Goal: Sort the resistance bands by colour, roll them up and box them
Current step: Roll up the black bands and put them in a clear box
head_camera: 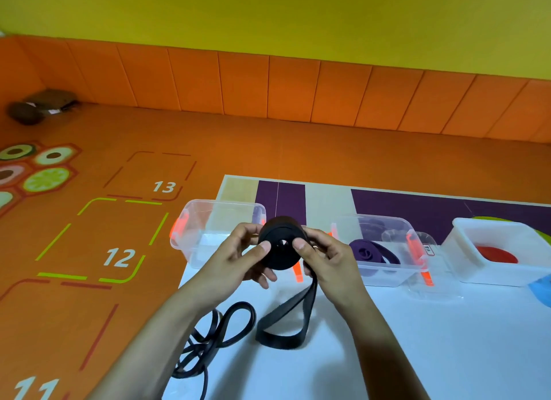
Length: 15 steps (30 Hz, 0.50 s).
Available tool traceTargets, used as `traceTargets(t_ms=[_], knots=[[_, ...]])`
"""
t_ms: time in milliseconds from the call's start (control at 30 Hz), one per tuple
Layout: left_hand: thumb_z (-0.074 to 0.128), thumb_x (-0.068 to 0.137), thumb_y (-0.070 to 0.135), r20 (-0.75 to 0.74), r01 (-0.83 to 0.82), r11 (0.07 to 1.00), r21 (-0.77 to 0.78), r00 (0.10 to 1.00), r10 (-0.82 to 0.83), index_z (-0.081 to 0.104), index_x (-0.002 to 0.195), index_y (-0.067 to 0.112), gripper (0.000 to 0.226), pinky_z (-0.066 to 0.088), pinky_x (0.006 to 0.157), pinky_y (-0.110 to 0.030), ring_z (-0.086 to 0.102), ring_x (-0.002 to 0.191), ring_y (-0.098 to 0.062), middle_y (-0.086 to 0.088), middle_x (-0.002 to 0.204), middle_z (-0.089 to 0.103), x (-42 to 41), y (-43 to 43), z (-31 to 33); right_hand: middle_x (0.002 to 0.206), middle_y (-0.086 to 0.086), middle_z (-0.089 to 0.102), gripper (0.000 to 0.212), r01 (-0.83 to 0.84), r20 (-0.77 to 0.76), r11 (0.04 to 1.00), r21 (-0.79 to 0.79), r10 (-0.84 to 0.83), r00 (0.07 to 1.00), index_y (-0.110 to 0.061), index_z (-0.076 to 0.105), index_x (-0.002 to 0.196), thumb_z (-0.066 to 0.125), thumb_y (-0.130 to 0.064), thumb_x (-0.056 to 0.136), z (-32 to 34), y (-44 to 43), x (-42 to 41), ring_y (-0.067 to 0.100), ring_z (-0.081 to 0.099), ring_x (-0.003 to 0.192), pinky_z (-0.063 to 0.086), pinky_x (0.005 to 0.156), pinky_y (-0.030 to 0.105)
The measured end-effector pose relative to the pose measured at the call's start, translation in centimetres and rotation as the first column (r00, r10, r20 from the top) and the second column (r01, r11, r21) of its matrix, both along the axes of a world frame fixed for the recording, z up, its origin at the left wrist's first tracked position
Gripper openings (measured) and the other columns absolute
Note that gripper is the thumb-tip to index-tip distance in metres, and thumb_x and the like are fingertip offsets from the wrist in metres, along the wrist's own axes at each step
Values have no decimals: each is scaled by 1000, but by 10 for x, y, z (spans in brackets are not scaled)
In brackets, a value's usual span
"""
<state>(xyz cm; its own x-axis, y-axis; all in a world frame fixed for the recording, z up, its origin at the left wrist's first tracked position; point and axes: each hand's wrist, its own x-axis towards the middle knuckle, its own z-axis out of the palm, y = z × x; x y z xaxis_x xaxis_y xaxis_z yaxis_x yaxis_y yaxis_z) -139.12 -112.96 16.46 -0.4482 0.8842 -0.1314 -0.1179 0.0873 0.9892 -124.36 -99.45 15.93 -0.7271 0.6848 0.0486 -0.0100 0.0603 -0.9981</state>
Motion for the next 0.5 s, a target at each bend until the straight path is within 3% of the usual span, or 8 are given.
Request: traceTargets(t_ms=[100,167,233,300,367,500], knots=[[60,100,29,-413,-10,980,-199,907,-75,54,117,31,18,55,70,-37,64,73,-16,10,118,60,-8,-6,2,91,-13,73,17,-67,78,995,70,61,995,-29,77,108,73,-22,92,2,8,7,2,59,70,46,66,15],[65,96,37,-589,-50,981,-188,805,-72,53,124,40,31,47,73,-25,57,73,-5,20,118,57,-8,-7,7,98,-8,70,18,-131,157,980,150,108,982,-33,77,107,76,-27,90,2,10,9,2,61,80,45,73,13],[65,95,42,-636,17,984,-180,761,-129,54,128,46,36,44,71,-20,55,70,-1,24,113,57,-7,-7,16,98,-4,63,19,-190,217,964,187,149,965,-38,77,104,80,-32,86,2,9,8,5,62,85,46,76,15],[63,96,45,-651,112,967,-230,721,-238,58,122,46,26,52,70,-29,61,72,-8,20,110,62,-8,-6,21,99,-5,57,23,-202,248,961,189,152,957,-38,78,103,84,-35,81,2,7,8,6,62,91,47,79,15],[60,98,44,-620,146,948,-284,726,-298,59,117,44,19,59,67,-33,66,69,-16,13,109,63,-9,-5,22,100,-6,55,26,-177,263,965,191,123,957,-36,78,102,87,-35,78,1,7,8,5,61,94,46,81,14],[59,100,40,-575,183,910,-372,725,-380,55,122,42,22,61,67,-32,71,70,-14,11,112,62,-6,-7,14,102,-6,55,27,-176,265,970,168,128,956,-34,79,100,89,-34,75,-9,6,13,7,61,96,47,82,16]])
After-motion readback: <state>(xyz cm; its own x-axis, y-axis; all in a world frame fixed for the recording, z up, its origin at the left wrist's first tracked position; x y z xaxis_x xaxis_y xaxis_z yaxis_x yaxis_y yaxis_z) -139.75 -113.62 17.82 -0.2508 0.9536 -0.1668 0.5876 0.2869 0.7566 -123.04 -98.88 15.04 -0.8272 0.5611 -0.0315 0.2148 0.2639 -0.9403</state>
